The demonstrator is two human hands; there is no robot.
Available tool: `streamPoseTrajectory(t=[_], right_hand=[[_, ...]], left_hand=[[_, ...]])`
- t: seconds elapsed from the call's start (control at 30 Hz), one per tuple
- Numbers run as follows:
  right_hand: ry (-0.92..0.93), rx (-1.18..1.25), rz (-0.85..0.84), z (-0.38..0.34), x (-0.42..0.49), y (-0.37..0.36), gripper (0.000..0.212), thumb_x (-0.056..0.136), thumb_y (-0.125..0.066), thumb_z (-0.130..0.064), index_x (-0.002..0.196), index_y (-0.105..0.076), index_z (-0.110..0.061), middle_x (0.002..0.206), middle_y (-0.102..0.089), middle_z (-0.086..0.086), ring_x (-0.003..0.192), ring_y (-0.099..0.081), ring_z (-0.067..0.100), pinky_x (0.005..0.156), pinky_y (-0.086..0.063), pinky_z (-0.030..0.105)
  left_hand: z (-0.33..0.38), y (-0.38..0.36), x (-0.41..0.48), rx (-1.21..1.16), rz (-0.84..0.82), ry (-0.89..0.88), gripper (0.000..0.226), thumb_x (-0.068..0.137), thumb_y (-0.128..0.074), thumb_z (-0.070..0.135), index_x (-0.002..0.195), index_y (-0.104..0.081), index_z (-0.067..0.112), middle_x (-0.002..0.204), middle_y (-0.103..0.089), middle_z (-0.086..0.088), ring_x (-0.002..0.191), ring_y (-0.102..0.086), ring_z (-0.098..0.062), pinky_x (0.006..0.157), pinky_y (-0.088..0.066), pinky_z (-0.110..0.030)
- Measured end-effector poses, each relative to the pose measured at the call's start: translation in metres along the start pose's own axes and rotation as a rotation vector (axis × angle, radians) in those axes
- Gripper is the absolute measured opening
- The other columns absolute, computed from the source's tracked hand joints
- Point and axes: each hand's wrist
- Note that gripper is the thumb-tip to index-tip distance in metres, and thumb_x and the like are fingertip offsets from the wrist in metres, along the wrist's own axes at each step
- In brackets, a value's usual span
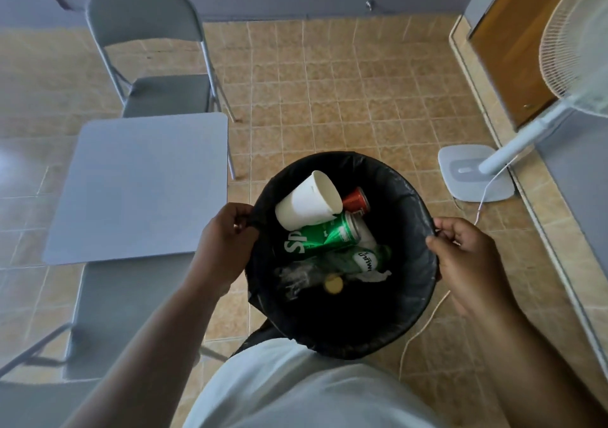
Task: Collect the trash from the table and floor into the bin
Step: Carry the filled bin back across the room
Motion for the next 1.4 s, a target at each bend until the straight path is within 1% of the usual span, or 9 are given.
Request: streamPoseTrajectory(t=[0.13,0.27,0.43,0.6,0.77,0.93,1.13,1.27,1.4], right_hand=[[0.013,-0.047,-0.052,-0.031,0.044,-0.032,0.025,0.090,-0.064,-0.013,0.110,-0.065,-0.027,0.080,-0.064,-0.007,0.076,-0.064,0.023,0.072,-0.058,0.055],[0.019,-0.086,-0.064,-0.056,0.079,-0.058,0.026,0.089,-0.064,-0.018,0.112,-0.064,-0.030,0.079,-0.064,-0.008,0.075,-0.063,0.021,0.073,-0.056,0.057],[0.011,-0.072,-0.086,-0.081,0.119,-0.089,0.024,0.076,-0.059,-0.035,0.099,-0.063,-0.042,0.076,-0.064,-0.018,0.076,-0.064,0.020,0.072,-0.057,0.057],[0.018,-0.071,-0.132,-0.096,0.161,-0.110,0.026,0.077,-0.060,-0.034,0.102,-0.064,-0.041,0.074,-0.064,-0.018,0.073,-0.063,0.019,0.072,-0.058,0.056],[0.036,-0.100,-0.213,-0.101,0.208,-0.125,0.028,0.090,-0.063,-0.013,0.109,-0.064,-0.033,0.069,-0.061,-0.015,0.071,-0.061,0.018,0.073,-0.056,0.052],[0.091,-0.162,-0.354,-0.113,0.254,-0.135,0.026,0.091,-0.063,-0.013,0.108,-0.062,-0.032,0.075,-0.060,-0.005,0.073,-0.062,0.023,0.071,-0.057,0.056],[0.128,-0.200,-0.484,-0.107,0.304,-0.156,0.024,0.091,-0.063,-0.011,0.107,-0.062,-0.028,0.082,-0.065,0.000,0.079,-0.064,0.023,0.079,-0.056,0.049],[0.150,-0.248,-0.587,-0.096,0.338,-0.178,0.024,0.091,-0.062,-0.011,0.106,-0.061,-0.029,0.085,-0.066,0.001,0.082,-0.066,0.026,0.075,-0.056,0.044],[0.204,-0.336,-0.634,-0.072,0.369,-0.210,0.023,0.091,-0.062,-0.009,0.111,-0.062,-0.021,0.085,-0.065,0.004,0.081,-0.063,0.025,0.068,-0.047,0.031]], left_hand=[[0.013,0.017,0.055,-0.021,0.013,0.034,0.031,0.076,-0.055,0.005,0.096,-0.065,0.027,0.093,-0.069,-0.002,0.087,-0.068,-0.026,0.077,-0.058,-0.053],[0.027,0.030,0.105,-0.005,0.001,0.035,0.031,0.073,-0.056,0.009,0.096,-0.064,0.029,0.091,-0.071,-0.004,0.085,-0.069,-0.028,0.075,-0.059,-0.054],[0.039,0.041,0.154,-0.003,0.044,0.048,0.033,0.079,-0.056,0.001,0.097,-0.064,0.028,0.088,-0.070,-0.005,0.082,-0.069,-0.029,0.074,-0.059,-0.052],[0.042,0.042,0.181,-0.025,0.098,0.093,0.034,0.080,-0.054,0.000,0.098,-0.063,0.027,0.092,-0.070,-0.006,0.084,-0.069,-0.027,0.074,-0.060,-0.051],[0.046,0.032,0.194,-0.019,0.165,0.139,0.033,0.080,-0.055,-0.001,0.102,-0.063,0.022,0.092,-0.069,-0.004,0.084,-0.067,-0.024,0.075,-0.060,-0.047],[0.052,0.017,0.194,-0.093,0.293,0.220,0.034,0.078,-0.054,-0.004,0.100,-0.064,0.021,0.089,-0.069,-0.006,0.082,-0.068,-0.028,0.071,-0.060,-0.047],[0.042,-0.012,0.205,-0.168,0.384,0.324,0.035,0.080,-0.056,-0.005,0.097,-0.063,0.024,0.089,-0.071,-0.010,0.083,-0.070,-0.031,0.072,-0.061,-0.045],[0.023,-0.039,0.215,-0.233,0.457,0.383,0.033,0.084,-0.056,-0.006,0.102,-0.063,0.021,0.089,-0.070,-0.008,0.082,-0.070,-0.029,0.071,-0.061,-0.045],[-0.016,-0.066,0.232,-0.270,0.456,0.423,0.033,0.083,-0.060,0.004,0.095,-0.061,0.034,0.091,-0.068,-0.012,0.087,-0.067,-0.038,0.072,-0.059,-0.053]])
Point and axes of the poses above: each hand's wrist, its own x-axis towards the middle knuckle, its own y-axis out of the back of the hand, z = x × y
